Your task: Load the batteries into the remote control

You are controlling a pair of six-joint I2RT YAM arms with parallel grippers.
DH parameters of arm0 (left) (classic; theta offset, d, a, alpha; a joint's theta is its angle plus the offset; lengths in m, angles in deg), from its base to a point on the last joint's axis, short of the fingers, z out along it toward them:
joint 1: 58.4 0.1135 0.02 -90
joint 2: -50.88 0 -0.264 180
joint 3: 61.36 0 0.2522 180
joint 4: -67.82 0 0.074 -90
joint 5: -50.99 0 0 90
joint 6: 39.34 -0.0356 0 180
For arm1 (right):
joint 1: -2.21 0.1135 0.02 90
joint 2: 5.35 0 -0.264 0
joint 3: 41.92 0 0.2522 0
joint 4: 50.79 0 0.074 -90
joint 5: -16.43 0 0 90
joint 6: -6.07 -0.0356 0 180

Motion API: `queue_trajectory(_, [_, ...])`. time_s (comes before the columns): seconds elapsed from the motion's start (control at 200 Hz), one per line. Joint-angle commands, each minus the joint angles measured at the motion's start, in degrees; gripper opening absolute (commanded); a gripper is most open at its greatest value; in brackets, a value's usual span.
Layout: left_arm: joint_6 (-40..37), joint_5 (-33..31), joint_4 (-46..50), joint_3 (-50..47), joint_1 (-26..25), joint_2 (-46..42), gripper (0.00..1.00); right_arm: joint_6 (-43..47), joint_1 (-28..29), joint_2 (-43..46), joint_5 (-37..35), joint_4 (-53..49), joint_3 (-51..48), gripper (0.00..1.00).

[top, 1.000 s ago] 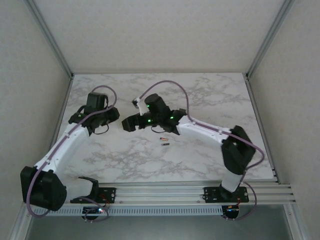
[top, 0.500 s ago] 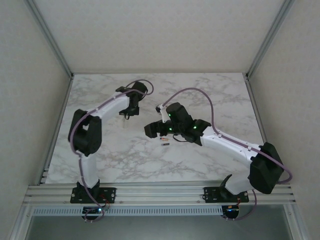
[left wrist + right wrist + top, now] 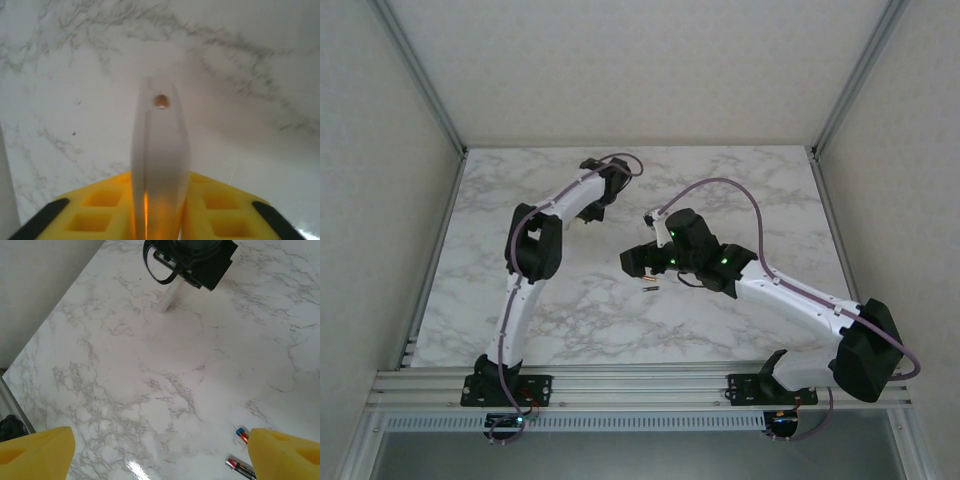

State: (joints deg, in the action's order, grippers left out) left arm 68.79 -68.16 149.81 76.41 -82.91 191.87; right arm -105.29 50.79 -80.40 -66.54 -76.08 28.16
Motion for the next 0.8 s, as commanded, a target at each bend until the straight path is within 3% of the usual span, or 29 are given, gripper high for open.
queue_trajectory(0.0, [-1.13,2.22,2.56,5.32,0.43,4.71,0.32,1.0,-0.87,2.98,-1.75,-2.12,-0.42,0.9])
queue_trajectory(0.22, [-1.21,6.99,0.44,10.22,0.87,6.47,0.42,-3.03,-6.24,8.17,-2.83,-7.23,-1.69,0.97])
queue_trajectory(0.406, [-1.52,16.46,-9.23,5.82,-0.73,-4.87,0.57,-7.49,-13.57,10.69,-8.87,-7.2,-6.69,0.99])
queue_trajectory(0.491, [-0.64,20.69,-19.76,-4.23,-2.17,-17.52,0.68,-9.33,-18.4,5.65,-13.66,-11.12,-5.47,0.99])
queue_trajectory(0.606, [2.45,29.66,-40.77,-27.23,-2.5,-38.76,0.82,-11.2,-23.7,-7.44,-13.02,-17.39,2.52,0.99])
queue_trajectory(0.686, [4.85,29.97,-49.68,-40.59,-2.38,-50.47,0.93,-11.45,-23.93,-16.28,-12.42,-18.44,8.28,0.99])
queue_trajectory(0.791, [7.26,28.74,-54.54,-52.99,-2.32,-62.58,1.0,-12.71,-23.6,-25.97,-10.05,-17.59,14.49,0.99])
